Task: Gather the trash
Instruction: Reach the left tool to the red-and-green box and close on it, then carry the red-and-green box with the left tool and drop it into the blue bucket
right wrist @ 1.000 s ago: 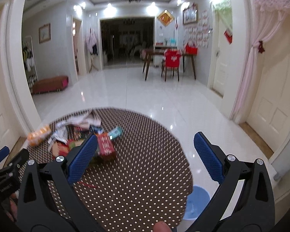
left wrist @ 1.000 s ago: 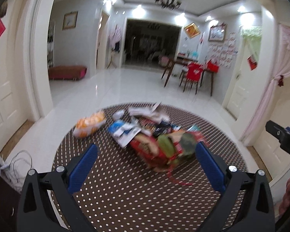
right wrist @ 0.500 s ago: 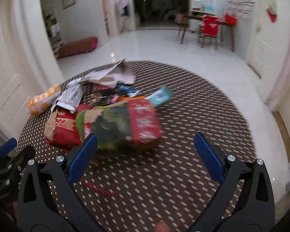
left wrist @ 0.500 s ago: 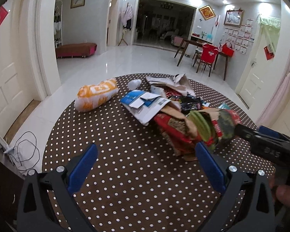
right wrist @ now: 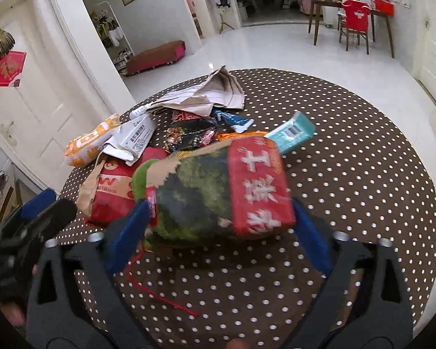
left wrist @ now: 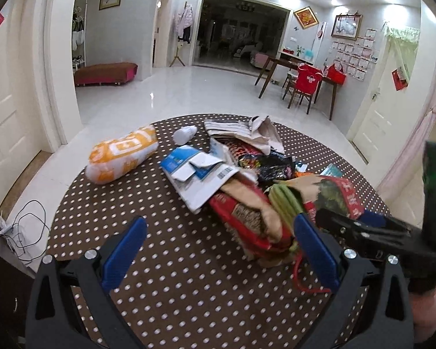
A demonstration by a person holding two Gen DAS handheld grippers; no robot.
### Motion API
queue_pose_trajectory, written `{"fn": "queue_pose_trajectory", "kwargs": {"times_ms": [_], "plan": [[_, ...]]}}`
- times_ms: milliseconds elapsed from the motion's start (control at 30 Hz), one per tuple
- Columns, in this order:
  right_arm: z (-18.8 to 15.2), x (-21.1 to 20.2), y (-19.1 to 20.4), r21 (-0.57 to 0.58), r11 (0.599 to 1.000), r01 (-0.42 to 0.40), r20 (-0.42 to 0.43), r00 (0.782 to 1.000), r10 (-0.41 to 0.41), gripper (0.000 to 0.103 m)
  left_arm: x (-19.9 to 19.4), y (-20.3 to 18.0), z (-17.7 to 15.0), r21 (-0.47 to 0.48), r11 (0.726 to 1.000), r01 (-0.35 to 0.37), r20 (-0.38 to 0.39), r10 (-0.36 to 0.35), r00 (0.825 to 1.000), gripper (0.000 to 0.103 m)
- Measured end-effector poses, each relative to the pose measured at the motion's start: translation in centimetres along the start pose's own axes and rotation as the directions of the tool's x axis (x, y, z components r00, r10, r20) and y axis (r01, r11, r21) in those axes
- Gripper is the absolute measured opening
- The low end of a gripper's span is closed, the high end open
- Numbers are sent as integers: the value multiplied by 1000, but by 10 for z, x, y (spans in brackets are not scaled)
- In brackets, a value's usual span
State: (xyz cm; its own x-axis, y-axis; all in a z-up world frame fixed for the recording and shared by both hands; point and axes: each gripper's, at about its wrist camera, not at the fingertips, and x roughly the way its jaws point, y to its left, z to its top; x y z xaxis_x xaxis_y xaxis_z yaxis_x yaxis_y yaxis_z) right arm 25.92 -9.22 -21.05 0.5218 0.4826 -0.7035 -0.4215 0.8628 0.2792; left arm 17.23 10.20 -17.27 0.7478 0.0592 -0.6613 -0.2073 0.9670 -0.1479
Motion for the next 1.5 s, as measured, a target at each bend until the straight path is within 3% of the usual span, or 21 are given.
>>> {"fn": "queue_pose_trajectory", "kwargs": {"times_ms": [67,133,233,300,367,433,500,567,867,1200,1500], "plan": [[0,-7,-8,31,999,-25,19,1000,25,58,7,-4,2,4,1000,-6,-15,6,1000,99],[0,-13,-19,60,997,-53,33,998,51,46,18,-10,5,5,1000,-4,-42,4,999,99],[-1,-21,-29,83,992,-97,35,995,94,39,30,-15,7,-3,1000,9,-58,-9,998,98],[-1,-24,-33,95,987,-131,28,991,129,41,37,-17,7,-12,1000,26,-79,-27,997,72],[0,-21,-34,100,983,-157,18,988,156,51,43,-16,8,-29,999,46,-91,-48,995,56],[2,-16,-35,101,976,-193,14,981,193,50,44,-15,8,-38,998,59,-85,-62,994,56],[2,-9,-34,97,976,-194,-1,981,195,41,40,-16,7,-25,998,58,-75,-60,995,52],[1,-15,-31,71,976,-205,38,979,202,17,35,-15,6,-14,998,56,-68,-56,996,49],[-19,-64,-31,31,974,-226,96,970,222,9,8,-14,-11,41,994,98,-68,-95,993,47],[-43,-122,-56,88,984,-156,190,972,137,5,-41,-19,-32,107,986,129,-33,-126,991,47],[-51,-162,-66,94,985,-147,265,957,118,3,-109,-34,-27,140,983,119,101,-133,986,47]]}}
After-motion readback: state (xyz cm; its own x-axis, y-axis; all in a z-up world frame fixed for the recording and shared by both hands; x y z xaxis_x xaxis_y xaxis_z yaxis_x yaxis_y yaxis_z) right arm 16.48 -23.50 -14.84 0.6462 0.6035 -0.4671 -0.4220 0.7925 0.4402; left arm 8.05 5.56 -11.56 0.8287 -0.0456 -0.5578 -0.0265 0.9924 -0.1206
